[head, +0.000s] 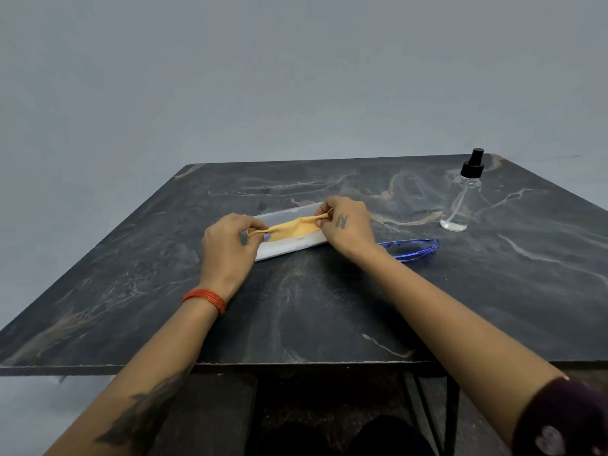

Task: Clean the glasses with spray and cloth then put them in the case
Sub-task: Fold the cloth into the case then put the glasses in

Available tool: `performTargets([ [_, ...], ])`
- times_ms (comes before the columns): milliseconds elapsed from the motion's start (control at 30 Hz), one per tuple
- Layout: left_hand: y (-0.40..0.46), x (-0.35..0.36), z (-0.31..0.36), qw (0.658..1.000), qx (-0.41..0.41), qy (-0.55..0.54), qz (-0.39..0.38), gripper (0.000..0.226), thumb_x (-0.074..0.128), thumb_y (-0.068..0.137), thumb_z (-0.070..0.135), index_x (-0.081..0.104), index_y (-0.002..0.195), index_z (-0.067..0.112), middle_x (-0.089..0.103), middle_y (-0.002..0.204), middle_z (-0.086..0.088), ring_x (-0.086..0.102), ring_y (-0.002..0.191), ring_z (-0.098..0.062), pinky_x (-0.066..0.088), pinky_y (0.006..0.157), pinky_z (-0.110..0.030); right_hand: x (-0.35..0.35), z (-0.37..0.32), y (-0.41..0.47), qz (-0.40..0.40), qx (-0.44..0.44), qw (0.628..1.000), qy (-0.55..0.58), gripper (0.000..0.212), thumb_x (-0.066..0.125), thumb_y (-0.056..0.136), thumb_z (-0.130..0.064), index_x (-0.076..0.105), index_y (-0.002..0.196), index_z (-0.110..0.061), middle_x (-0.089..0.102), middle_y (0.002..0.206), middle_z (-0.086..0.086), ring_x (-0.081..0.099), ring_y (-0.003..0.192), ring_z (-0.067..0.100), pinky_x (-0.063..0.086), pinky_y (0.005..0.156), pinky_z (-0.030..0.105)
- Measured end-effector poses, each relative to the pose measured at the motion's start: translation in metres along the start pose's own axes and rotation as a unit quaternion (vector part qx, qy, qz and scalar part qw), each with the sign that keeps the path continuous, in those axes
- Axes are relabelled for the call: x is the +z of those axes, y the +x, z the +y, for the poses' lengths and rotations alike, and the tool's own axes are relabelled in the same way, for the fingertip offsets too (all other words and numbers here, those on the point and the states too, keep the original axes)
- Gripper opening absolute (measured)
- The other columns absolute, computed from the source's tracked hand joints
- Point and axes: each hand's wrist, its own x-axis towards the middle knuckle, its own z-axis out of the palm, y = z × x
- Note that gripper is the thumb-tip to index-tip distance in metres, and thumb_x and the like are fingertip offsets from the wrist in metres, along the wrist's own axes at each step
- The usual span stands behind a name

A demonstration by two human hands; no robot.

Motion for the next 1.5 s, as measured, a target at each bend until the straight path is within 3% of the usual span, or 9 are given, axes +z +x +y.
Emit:
performTargets([
  [167, -0.002, 0.003, -0.001, 1.000, 0.009, 0.010, -0.004, 0.013, 0.075, 0.070, 0.005, 0.071, 0.081, 0.011, 0.068, 0.083, -0.006, 0.051, 0.075, -0.010, 0.039, 0.073, -0.023, 0.000, 0.002, 0.000, 0.016, -0.011, 0.999, -0.036, 0.012, 0.063, 0.085, -0.016, 0.068, 0.096, -0.013, 0.068, 0.097, 0.009, 0.059, 0.096, 0.026, 0.039, 0.072, 0.025],
  [433, -0.003, 0.006, -0.003, 1.000, 0.017, 0.019, 0.001, 0.014, 0.077, 0.072, 0.015, 0.071, 0.084, 0.009, 0.067, 0.087, -0.009, 0.059, 0.081, -0.018, 0.046, 0.072, -0.028, 0.003, 0.004, -0.002, 0.016, -0.043, 0.993, -0.112, 0.018, 0.054, 0.091, -0.018, 0.060, 0.105, -0.008, 0.064, 0.105, 0.013, 0.056, 0.099, 0.030, 0.041, 0.077, 0.034],
  [600, -0.004, 0.008, -0.007, 0.999, 0.032, 0.019, 0.016, 0.008, 0.071, 0.076, 0.006, 0.072, 0.084, 0.008, 0.068, 0.084, -0.009, 0.062, 0.076, -0.021, 0.052, 0.073, -0.034, 0.001, 0.004, -0.007, 0.021, -0.079, 0.984, -0.159, 0.023, 0.049, 0.095, -0.019, 0.060, 0.109, -0.005, 0.060, 0.111, 0.012, 0.054, 0.101, 0.032, 0.041, 0.079, 0.034],
  [833, -0.006, 0.006, -0.006, 0.998, 0.038, 0.051, 0.000, 0.007, 0.074, 0.074, 0.010, 0.070, 0.071, 0.006, 0.068, 0.077, -0.007, 0.061, 0.076, -0.022, 0.043, 0.074, -0.029, 0.000, 0.006, -0.008, 0.020, -0.153, 0.965, -0.211, 0.020, 0.048, 0.087, -0.001, 0.063, 0.102, -0.003, 0.057, 0.104, 0.014, 0.047, 0.098, 0.030, 0.038, 0.069, 0.032],
  [1067, -0.011, 0.006, -0.003, 0.994, 0.064, 0.085, -0.025, 0.016, 0.070, 0.080, 0.013, 0.071, 0.065, 0.007, 0.069, 0.070, -0.006, 0.057, 0.074, -0.023, 0.031, 0.079, -0.025, -0.009, 0.003, -0.012, -0.078, -0.163, 0.956, -0.230, 0.033, 0.042, 0.085, 0.004, 0.056, 0.112, -0.007, 0.061, 0.111, 0.014, 0.055, 0.101, 0.032, 0.043, 0.086, 0.037],
  [1167, -0.012, 0.005, -0.001, 0.995, 0.061, 0.079, -0.024, 0.016, 0.069, 0.080, 0.014, 0.071, 0.065, 0.008, 0.069, 0.069, -0.006, 0.056, 0.072, -0.022, 0.032, 0.076, -0.026, -0.006, 0.003, -0.012, -0.060, -0.166, 0.950, -0.256, 0.026, 0.039, 0.089, -0.007, 0.059, 0.106, -0.008, 0.065, 0.105, 0.012, 0.057, 0.096, 0.032, 0.044, 0.084, 0.036],
  [1300, -0.013, 0.004, -0.001, 0.996, 0.055, 0.062, -0.027, 0.015, 0.071, 0.079, 0.018, 0.070, 0.067, 0.008, 0.068, 0.069, -0.006, 0.060, 0.069, -0.025, 0.043, 0.068, -0.031, -0.002, -0.001, -0.017, -0.052, -0.158, 0.945, -0.282, 0.029, 0.034, 0.093, -0.026, 0.055, 0.078, -0.013, 0.065, 0.092, 0.008, 0.056, 0.083, 0.028, 0.036, 0.081, 0.034],
  [1400, -0.014, 0.000, 0.001, 0.997, 0.065, 0.048, -0.001, 0.021, 0.070, 0.076, 0.028, 0.069, 0.067, 0.009, 0.067, 0.067, -0.005, 0.061, 0.064, -0.023, 0.051, 0.061, -0.037, -0.003, -0.002, -0.020, -0.045, -0.147, 0.947, -0.282, 0.029, 0.037, 0.091, -0.029, 0.049, 0.070, -0.014, 0.063, 0.083, 0.007, 0.046, 0.069, 0.025, 0.033, 0.079, 0.034],
  [1500, -0.013, -0.004, 0.003, 0.994, 0.078, 0.063, 0.054, 0.028, 0.073, 0.075, 0.031, 0.061, 0.065, 0.009, 0.062, 0.067, -0.004, 0.057, 0.062, -0.020, 0.044, 0.057, -0.030, -0.006, -0.003, -0.022, -0.041, -0.146, 0.949, -0.278, 0.030, 0.037, 0.092, -0.029, 0.050, 0.070, -0.014, 0.063, 0.079, 0.007, 0.044, 0.066, 0.023, 0.035, 0.080, 0.033],
])
